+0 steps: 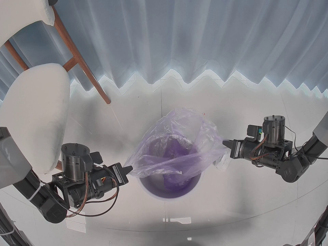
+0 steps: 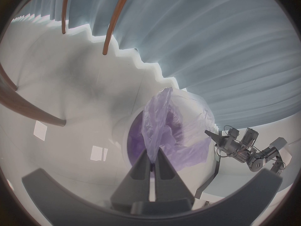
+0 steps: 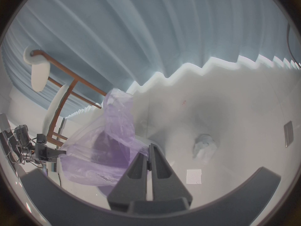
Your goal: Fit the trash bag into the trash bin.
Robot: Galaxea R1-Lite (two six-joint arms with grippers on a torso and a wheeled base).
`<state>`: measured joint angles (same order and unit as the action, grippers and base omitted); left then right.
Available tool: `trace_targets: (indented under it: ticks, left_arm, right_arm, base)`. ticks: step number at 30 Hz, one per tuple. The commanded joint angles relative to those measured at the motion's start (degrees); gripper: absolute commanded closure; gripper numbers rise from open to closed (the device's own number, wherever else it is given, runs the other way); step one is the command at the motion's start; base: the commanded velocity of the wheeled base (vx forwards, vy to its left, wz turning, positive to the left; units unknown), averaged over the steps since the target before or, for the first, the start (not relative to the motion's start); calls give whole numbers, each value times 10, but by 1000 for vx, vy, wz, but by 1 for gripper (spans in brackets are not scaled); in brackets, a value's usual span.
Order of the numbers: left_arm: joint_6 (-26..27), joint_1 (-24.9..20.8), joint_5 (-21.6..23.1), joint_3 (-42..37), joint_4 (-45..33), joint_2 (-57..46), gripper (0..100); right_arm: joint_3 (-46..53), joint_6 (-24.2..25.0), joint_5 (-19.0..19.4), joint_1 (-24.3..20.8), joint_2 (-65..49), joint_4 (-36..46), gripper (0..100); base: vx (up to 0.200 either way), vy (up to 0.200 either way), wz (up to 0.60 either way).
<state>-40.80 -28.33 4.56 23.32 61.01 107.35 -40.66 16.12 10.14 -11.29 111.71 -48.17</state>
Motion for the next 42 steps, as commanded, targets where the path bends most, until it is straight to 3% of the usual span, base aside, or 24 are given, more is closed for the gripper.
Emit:
trace_targets:
  ticks: [1, 10, 17, 27, 34, 39, 42]
  left_arm:
    - [1, 0, -11, -9, 4, 32, 100]
    - [14, 1, -31, -22, 110, 104, 100]
    - [25, 1, -39, -39, 147, 138, 100]
    - [27, 5, -43, -52, 155, 139, 100]
    - [65, 5, -37, -93, 156, 140, 100]
    - [71, 5, -39, -101, 155, 150, 100]
    - [104, 17, -40, -110, 156, 184, 100]
  right_arm:
    - [47, 8, 5, 26, 15, -25, 100]
    - [65, 16, 2, 25, 64, -79, 100]
    - [51, 15, 1, 22, 112, -81, 100]
    - [56, 14, 0, 4, 166, -135, 100]
    - [95, 14, 1, -13, 164, -139, 100]
    - [134, 15, 1, -34, 168, -184, 100]
    - [156, 16, 1, -53, 195, -228, 100]
  base:
    - [0, 0, 0]
    - [0, 0, 0]
    - [0, 0, 0]
    - [0, 0, 0]
    - [0, 0, 0]
    - [0, 0, 0]
    - [0, 0, 0]
